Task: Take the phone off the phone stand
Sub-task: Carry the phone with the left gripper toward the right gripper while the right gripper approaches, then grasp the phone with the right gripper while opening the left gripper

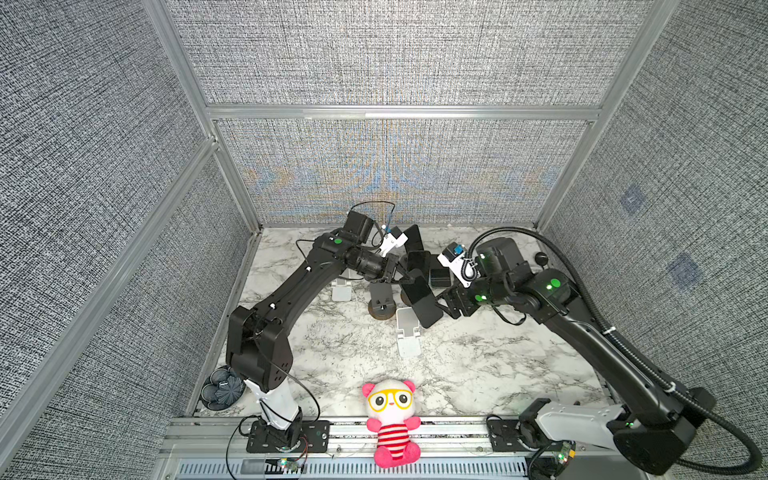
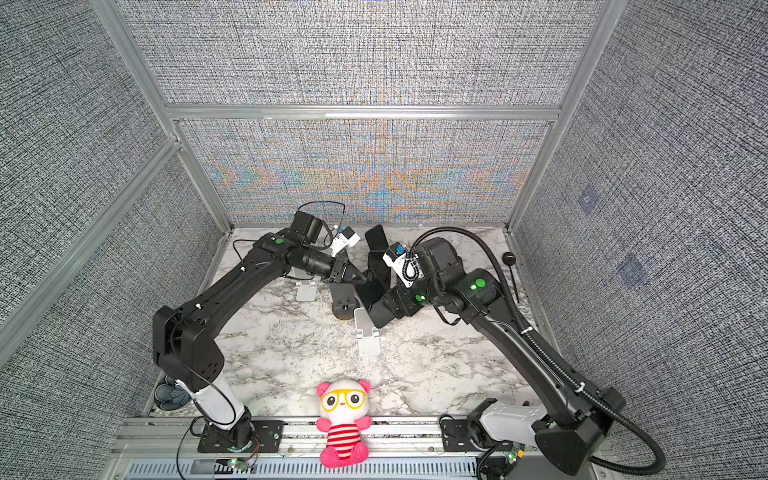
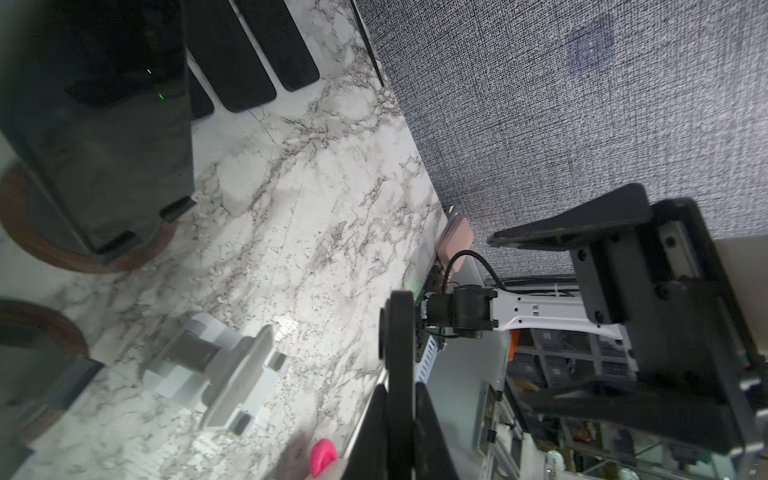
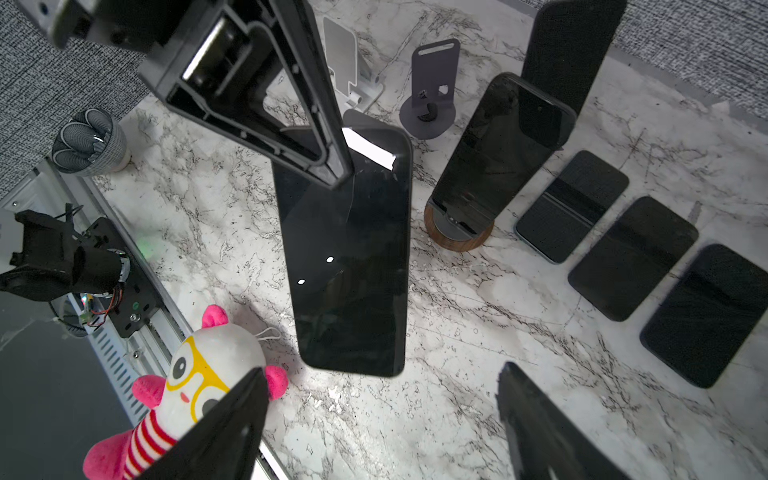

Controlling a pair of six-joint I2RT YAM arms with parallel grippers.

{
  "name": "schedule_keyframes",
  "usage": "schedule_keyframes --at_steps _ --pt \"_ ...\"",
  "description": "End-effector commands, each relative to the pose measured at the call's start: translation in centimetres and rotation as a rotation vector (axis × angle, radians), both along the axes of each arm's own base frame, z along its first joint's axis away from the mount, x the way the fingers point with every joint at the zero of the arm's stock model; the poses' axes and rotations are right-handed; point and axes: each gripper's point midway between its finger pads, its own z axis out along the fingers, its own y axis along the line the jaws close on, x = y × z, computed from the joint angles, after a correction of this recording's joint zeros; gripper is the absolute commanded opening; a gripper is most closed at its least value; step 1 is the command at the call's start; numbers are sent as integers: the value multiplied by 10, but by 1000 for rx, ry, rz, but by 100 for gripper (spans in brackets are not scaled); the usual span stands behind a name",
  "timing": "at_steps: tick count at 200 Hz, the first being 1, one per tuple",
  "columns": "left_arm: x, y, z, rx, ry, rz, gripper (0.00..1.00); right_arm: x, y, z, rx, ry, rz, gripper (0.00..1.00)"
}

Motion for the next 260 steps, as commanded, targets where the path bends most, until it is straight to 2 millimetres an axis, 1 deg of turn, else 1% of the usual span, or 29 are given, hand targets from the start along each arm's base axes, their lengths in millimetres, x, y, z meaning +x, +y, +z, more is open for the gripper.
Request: schedule_keyframes --at_steps 1,37,61,94,120,132,169,205,230,260 --pt "10 -9 26 -150 37 35 0 3 5 -6 -41 22 5 86" --pt "17 0 15 -158 108 82 0 13 18 -20 -132 39 3 89" --pt "21 4 14 -202 135 84 0 16 30 -30 -158 42 29 89" --pt "20 7 13 -206 125 80 0 24 37 -44 -188 59 44 89" --pt "17 8 13 -205 112 69 0 31 38 -47 -207 46 39 88" --pt "16 8 15 -208 101 60 0 35 43 -50 -198 32 43 87" --pt "15 9 12 -192 95 56 0 40 48 -48 -177 22 31 81" --pt "16 10 10 -187 85 57 0 44 45 -44 -166 -13 5 78" --pt "16 9 11 -192 85 56 0 45 47 -44 -155 -17 -1 71" --pt "17 9 8 -187 92 62 0 49 47 -45 -156 -26 -23 63"
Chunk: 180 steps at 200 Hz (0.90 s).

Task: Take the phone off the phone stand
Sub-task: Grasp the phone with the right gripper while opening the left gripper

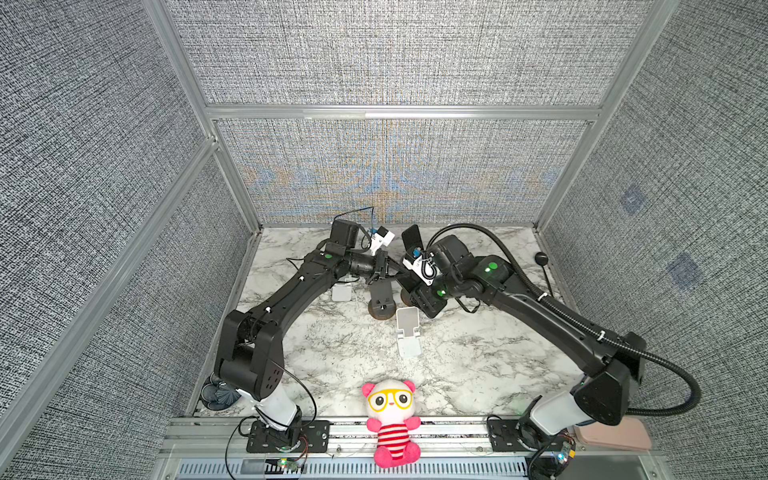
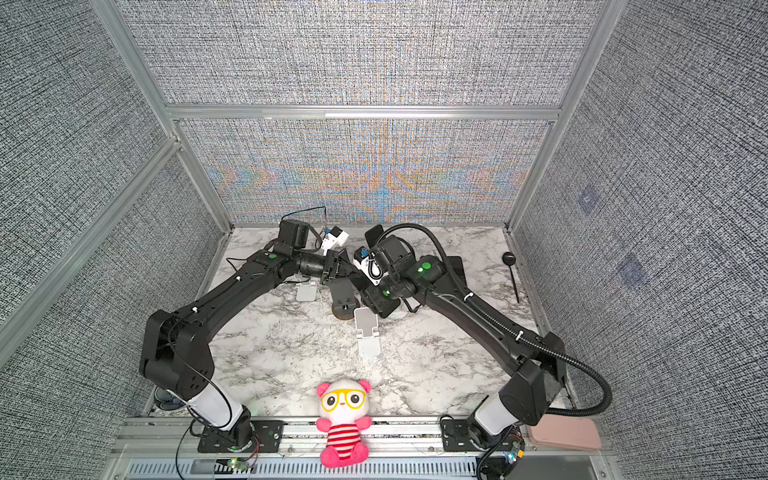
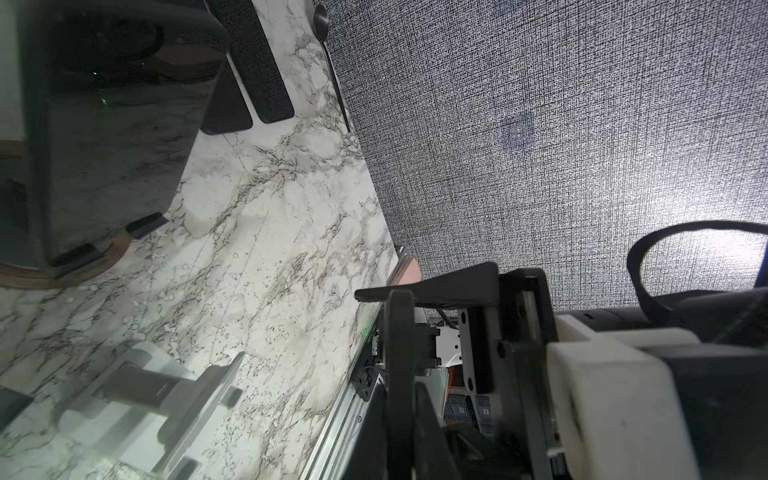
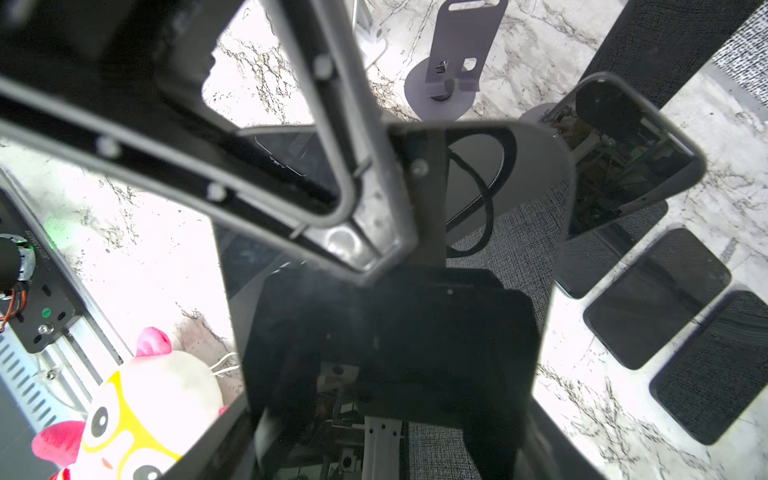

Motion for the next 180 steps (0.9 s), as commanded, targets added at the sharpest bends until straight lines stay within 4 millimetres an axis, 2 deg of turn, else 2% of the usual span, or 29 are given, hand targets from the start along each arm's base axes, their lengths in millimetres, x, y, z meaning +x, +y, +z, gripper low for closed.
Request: schedule_keyframes --at_steps 1,41,53,61,79,113,130,141,162,180 --pt "-3 -1 5 -25 -11 -26 0 13 0 5 15 -46 -54 63" --pt "-3 -2 3 -27 -8 -29 0 16 1 5 20 -51 -74 56" --pt "-3 -1 2 -26 -7 -29 16 18 1 4 20 -52 -81 53" --pt "-3 -2 2 -26 -6 -29 22 19 0 4 18 -53 -86 50" --pt "-3 -2 2 -28 -6 -30 31 19 0 3 16 -50 -89 41" --pt "2 1 -4 -18 4 -17 40 22 -5 -3 7 -39 -99 28" --pt "7 4 -5 -12 0 2 44 25 -19 -5 -7 -33 -141 24" --pt "11 8 -6 -5 -5 23 46 28 -37 -10 -26 -21 -190 23" --pt "20 16 -7 5 -11 59 46 32 -78 -24 -64 -3 -282 21" --pt "27 22 -8 15 -16 87 46 34 -118 -44 -107 14 -346 15"
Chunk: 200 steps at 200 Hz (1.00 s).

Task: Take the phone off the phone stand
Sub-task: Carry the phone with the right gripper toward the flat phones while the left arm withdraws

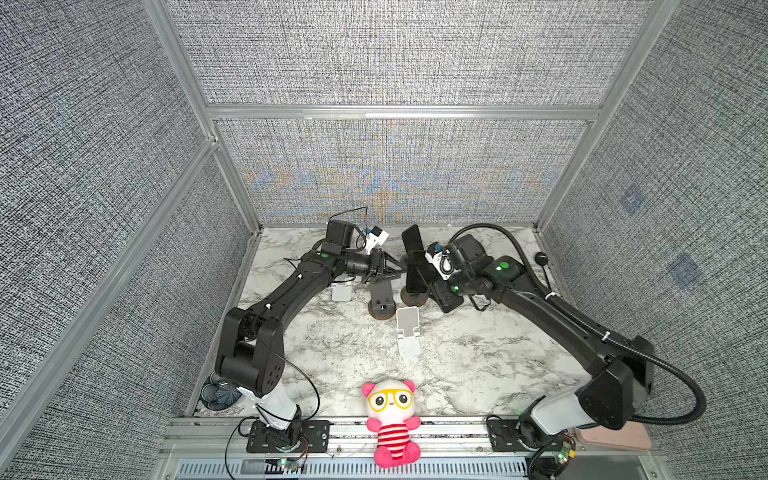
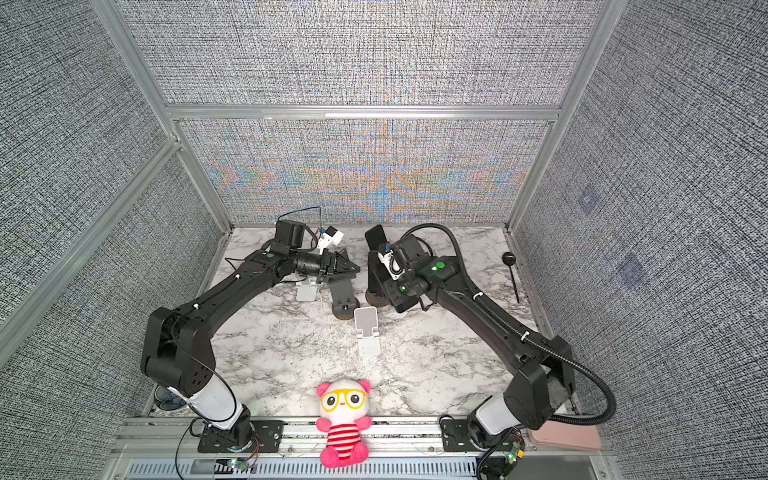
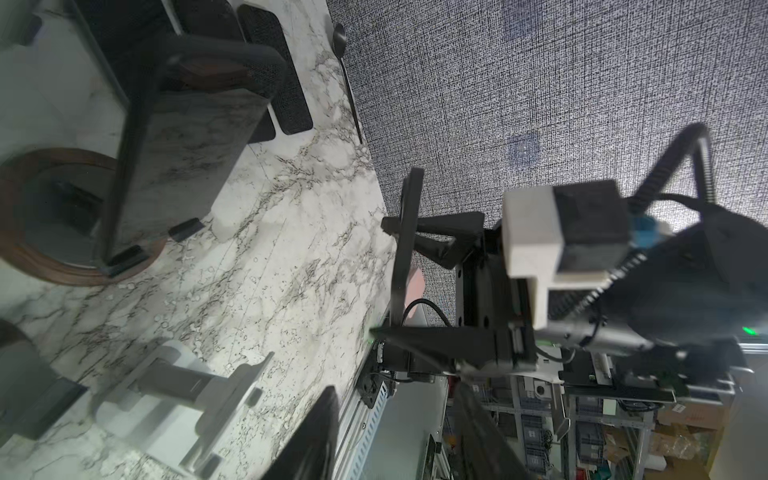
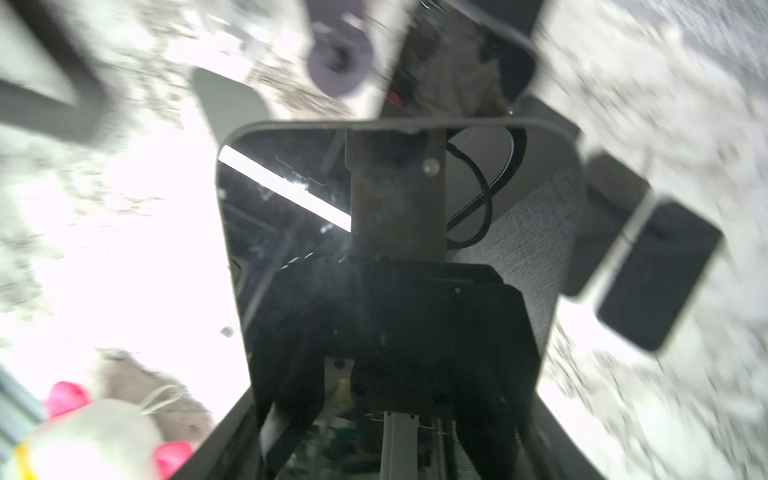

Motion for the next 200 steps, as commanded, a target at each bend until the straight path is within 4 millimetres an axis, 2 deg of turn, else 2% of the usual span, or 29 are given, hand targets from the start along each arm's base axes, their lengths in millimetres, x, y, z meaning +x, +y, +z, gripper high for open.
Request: schedule_keyframes --at_steps 1,14,25,46,63,92,108,134,200 --pt "8 7 1 9 -31 32 46 4 -42 -16 -49 6 -82 14" --pt "11 10 0 18 -34 44 46 5 -73 -34 -60 42 -151 11" --pt "12 12 -1 23 -35 47 46 7 -97 -47 -65 65 -214 3" --pt "13 16 -1 42 -51 56 46 9 -143 -73 -120 118 -362 0" --pt "14 21 -1 64 -72 64 46 7 -164 -94 -124 165 -420 0" --pt "16 23 -1 60 -75 68 44 8 -182 -128 -91 268 -437 0" --pt "16 23 -1 54 -76 64 38 7 -189 -144 -83 343 -426 0" --pt "16 23 -1 55 -80 64 35 12 -194 -158 -19 408 -436 0" --pt "22 23 -4 14 -50 69 34 13 -200 -187 -50 484 -485 0"
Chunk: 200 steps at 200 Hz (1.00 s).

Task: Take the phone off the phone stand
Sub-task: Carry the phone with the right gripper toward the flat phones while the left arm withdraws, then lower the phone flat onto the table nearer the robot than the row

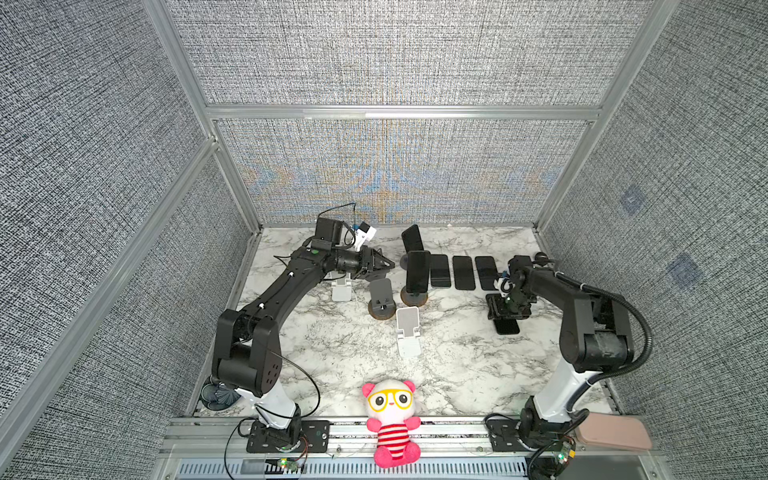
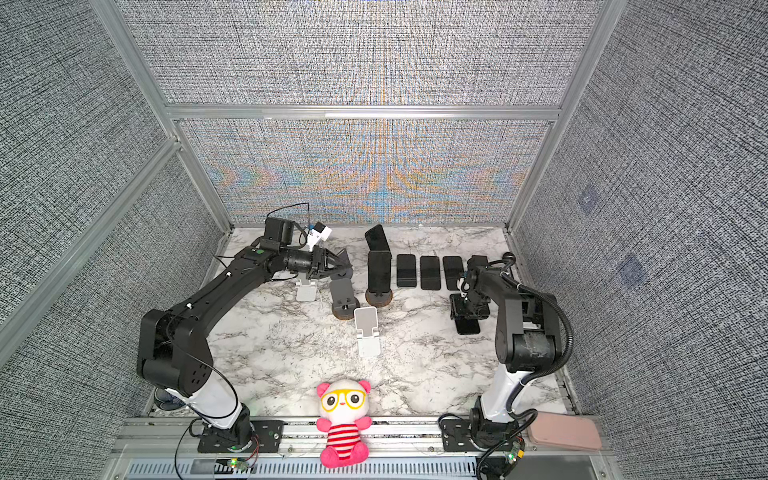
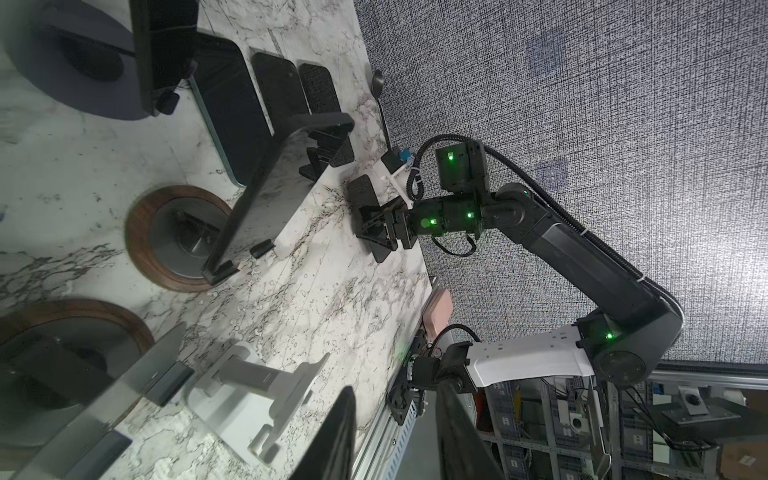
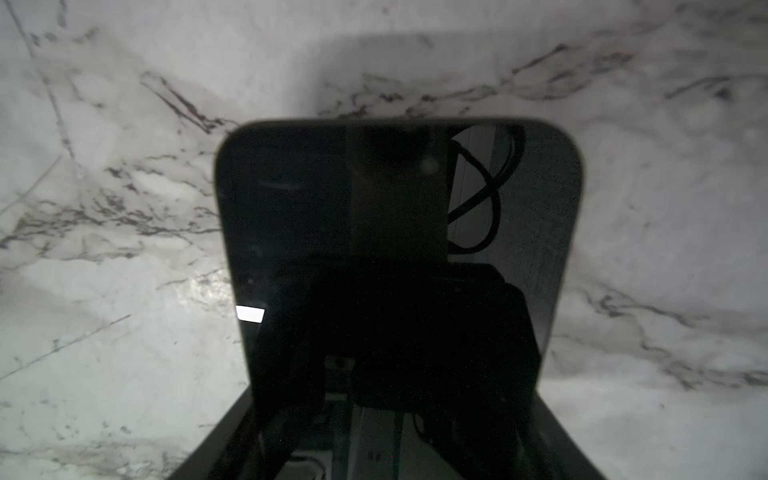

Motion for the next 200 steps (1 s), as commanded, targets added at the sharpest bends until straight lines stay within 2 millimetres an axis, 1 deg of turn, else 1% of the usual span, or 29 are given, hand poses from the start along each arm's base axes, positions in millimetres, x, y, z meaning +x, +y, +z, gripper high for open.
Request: schedule_keyframes --at_steps 1,20,42,77,104,120,133,139,167,172,178,200 --pt "4 -1 4 -38 -4 -4 34 0 1 -6 0 18 -15 0" --pt "5 0 1 -34 0 0 34 -1 -3 -9 -22 27 -26 0" --pt "6 0 0 -33 4 1 34 -1 -3 -12 -20 33 -32 4" --pt "5 0 1 -33 1 2 34 -4 -3 -15 -31 57 -23 19" --pt "5 1 1 -29 -2 3 34 -5 -1 -17 -35 67 -17 27" --pt "5 1 2 -30 -3 3 34 -6 -2 -18 -51 77 -13 35" --pt "5 1 2 -30 -5 3 34 -6 -1 -18 -50 77 -10 37" --pt "5 1 3 -30 -7 3 34 -6 -1 -18 -49 77 -10 42" --pt "4 1 2 -29 -5 3 34 -5 1 -18 -41 77 -12 45" --pt "5 1 2 -29 -7 3 34 -5 0 -18 -40 77 -13 50" --pt "4 1 3 -29 -7 3 34 -5 1 -18 -39 78 -11 52" --pt "4 1 3 -30 -9 3 34 -6 3 -19 -27 81 -7 54"
